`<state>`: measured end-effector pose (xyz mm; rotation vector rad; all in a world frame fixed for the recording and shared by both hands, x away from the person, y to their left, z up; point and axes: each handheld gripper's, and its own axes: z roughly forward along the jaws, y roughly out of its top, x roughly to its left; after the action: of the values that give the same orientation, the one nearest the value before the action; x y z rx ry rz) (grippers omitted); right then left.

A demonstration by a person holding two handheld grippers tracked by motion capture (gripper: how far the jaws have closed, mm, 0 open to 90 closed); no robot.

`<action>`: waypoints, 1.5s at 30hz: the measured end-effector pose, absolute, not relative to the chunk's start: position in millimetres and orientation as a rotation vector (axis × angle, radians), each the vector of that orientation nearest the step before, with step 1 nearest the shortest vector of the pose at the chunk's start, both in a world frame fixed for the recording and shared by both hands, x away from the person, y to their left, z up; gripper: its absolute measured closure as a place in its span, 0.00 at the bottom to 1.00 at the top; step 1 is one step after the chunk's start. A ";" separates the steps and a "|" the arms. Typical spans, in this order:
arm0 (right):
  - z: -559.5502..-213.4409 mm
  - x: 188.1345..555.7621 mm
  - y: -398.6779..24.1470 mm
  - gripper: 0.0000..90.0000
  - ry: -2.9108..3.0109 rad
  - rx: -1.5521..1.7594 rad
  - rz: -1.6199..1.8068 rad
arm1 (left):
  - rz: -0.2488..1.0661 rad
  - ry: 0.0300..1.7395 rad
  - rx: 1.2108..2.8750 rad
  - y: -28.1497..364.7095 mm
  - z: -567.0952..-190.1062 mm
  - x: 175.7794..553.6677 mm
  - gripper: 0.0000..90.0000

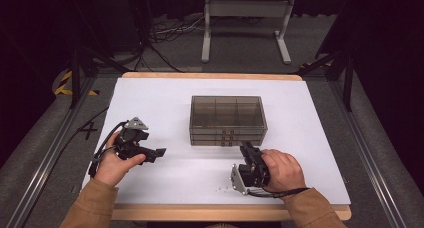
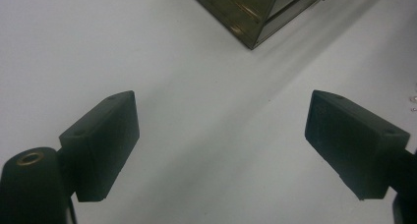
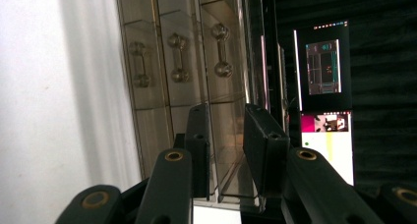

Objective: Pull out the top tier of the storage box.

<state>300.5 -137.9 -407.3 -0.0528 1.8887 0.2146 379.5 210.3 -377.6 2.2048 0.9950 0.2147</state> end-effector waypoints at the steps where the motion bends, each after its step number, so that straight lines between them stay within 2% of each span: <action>1: -407.4 300.5 -136.6 0.81 1.888 -0.053 0.211 | 0.215 0.996 2.203 210.2 -377.6 379.6 0.15; 45: -422.4 334.0 -98.5 0.82 1.834 -0.064 0.035 | 0.209 0.990 2.210 209.7 -377.7 380.5 0.15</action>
<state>334.0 -98.5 -422.4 -0.0644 1.8345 0.0348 380.5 209.7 -377.7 2.2101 0.9900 0.2093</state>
